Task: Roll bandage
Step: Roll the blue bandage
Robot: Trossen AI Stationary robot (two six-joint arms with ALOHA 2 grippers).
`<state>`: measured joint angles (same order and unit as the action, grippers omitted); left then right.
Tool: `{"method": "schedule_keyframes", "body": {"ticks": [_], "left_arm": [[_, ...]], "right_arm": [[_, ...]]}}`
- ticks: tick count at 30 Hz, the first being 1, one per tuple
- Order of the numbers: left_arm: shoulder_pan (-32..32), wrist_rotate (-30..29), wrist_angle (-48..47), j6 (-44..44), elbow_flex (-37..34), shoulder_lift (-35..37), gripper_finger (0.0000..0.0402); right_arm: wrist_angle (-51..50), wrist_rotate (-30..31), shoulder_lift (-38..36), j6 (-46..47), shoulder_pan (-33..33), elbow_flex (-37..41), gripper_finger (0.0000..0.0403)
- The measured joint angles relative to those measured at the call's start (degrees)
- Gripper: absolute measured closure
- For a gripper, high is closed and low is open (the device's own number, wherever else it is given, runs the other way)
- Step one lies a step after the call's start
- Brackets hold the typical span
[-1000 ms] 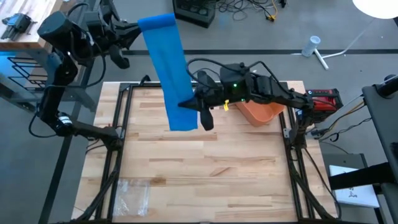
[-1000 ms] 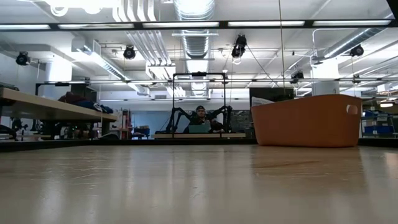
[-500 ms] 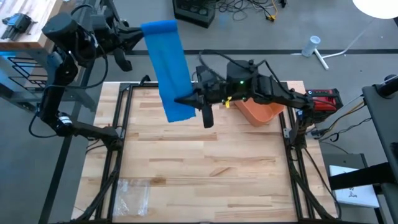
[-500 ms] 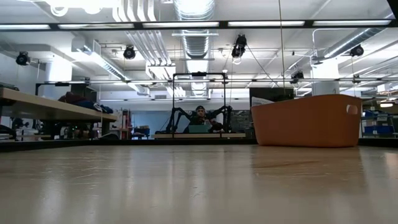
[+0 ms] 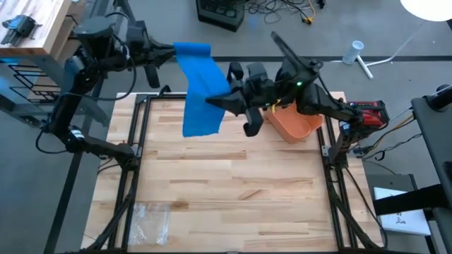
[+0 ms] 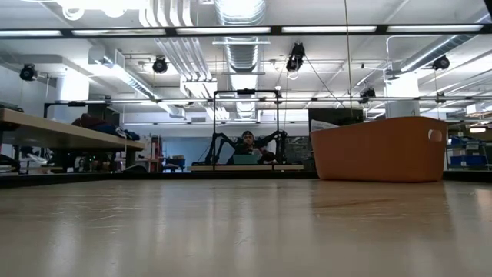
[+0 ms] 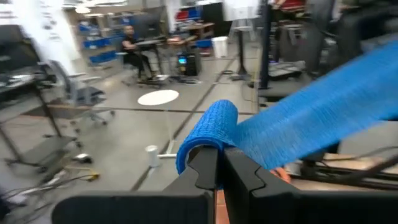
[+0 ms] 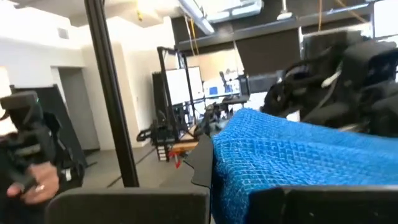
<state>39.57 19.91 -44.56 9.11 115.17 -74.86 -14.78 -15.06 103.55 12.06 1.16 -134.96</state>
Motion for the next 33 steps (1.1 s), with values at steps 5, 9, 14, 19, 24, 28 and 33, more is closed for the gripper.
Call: {"method": "schedule_keyframes", "body": {"ticks": [5,9,14,19,24,28,33], "left_arm": [[-0.03,5.27,-0.21,-0.49,-2.8,0.49,0.0401],[-1.06,6.51,-0.76,-1.53,-6.0,0.55,0.0401],[-3.62,6.63,-1.44,-1.62,-10.88,1.0,0.0401],[-6.15,8.14,-1.38,-1.62,-14.06,2.6,0.0401],[-8.91,9.56,-1.97,-1.64,-16.44,4.04,0.0401],[-11.6,9.56,-1.74,-1.65,-17.6,5.29,0.0401],[-14.82,9.54,-1.73,-2.12,-18.57,6.57,0.0401]], "right_arm": [[1.88,0.05,-1.1,-0.03,0.59,-0.02,0.0403],[3.97,1.54,-1.11,-0.01,0.98,-0.04,0.0403],[4.41,3.63,-1.14,1.9,1.92,-0.04,0.0403],[4.5,5.57,-1.14,8.38,4.0,-0.04,0.0403],[4.63,7.56,-1.14,15.54,7.01,-0.04,0.0403],[4.8,9.37,-1.14,18.86,9.33,-0.04,0.0403],[4.55,10.63,-1.14,20.7,11.63,-0.04,0.0403]]}}
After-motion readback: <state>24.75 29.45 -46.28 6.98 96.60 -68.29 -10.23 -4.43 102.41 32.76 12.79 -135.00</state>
